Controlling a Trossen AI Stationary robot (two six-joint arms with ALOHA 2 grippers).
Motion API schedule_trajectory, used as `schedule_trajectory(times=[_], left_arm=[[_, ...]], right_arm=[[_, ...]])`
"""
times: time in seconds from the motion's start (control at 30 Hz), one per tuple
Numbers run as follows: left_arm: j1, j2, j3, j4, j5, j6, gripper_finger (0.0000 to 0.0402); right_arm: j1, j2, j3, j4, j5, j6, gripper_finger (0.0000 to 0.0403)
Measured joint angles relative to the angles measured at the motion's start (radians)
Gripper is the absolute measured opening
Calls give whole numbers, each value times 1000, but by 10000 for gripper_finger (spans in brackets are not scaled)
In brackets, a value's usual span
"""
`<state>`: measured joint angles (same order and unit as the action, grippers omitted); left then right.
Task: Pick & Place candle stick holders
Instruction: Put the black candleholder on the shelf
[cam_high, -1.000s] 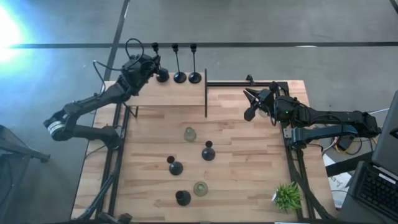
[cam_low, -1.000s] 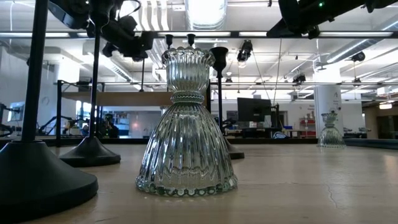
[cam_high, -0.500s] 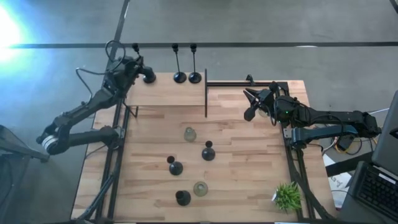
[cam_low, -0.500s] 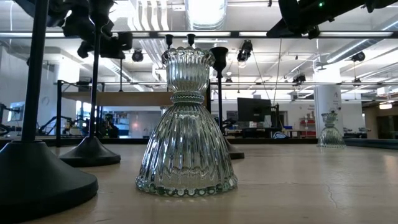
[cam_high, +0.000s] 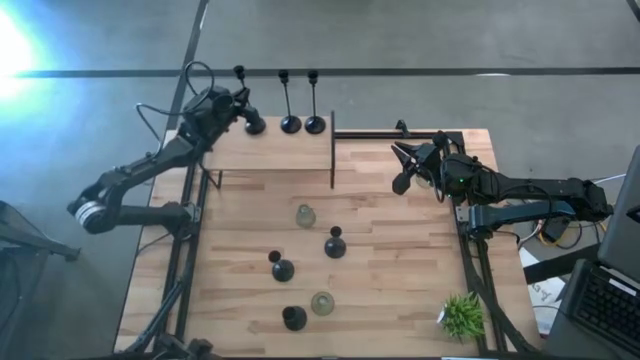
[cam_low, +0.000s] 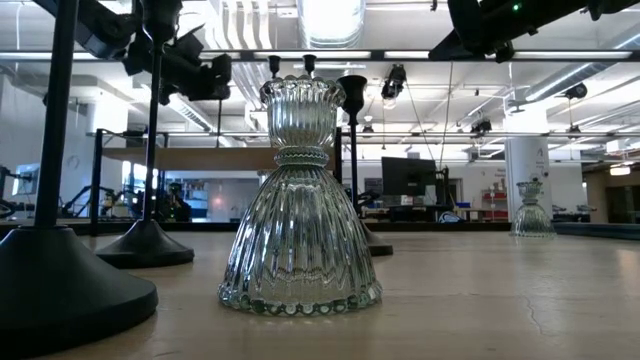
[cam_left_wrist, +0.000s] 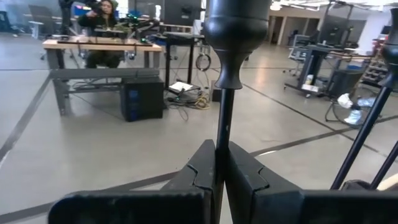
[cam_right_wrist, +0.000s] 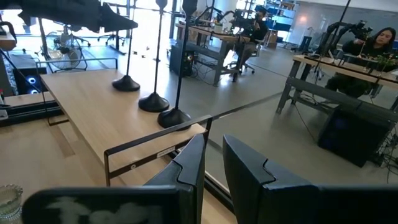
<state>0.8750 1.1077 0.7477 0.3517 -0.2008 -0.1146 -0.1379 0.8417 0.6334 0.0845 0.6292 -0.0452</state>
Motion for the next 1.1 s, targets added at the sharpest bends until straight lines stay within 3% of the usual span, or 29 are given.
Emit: schedule_trajectory(times=[0.43,1.1], left_arm=[[-35,16,54,-52,9,19,17],[-61,72,51,32,29,71,17]], right_arm=[[0,0,0,0,0,0,54],[0,0,0,0,0,0,54]])
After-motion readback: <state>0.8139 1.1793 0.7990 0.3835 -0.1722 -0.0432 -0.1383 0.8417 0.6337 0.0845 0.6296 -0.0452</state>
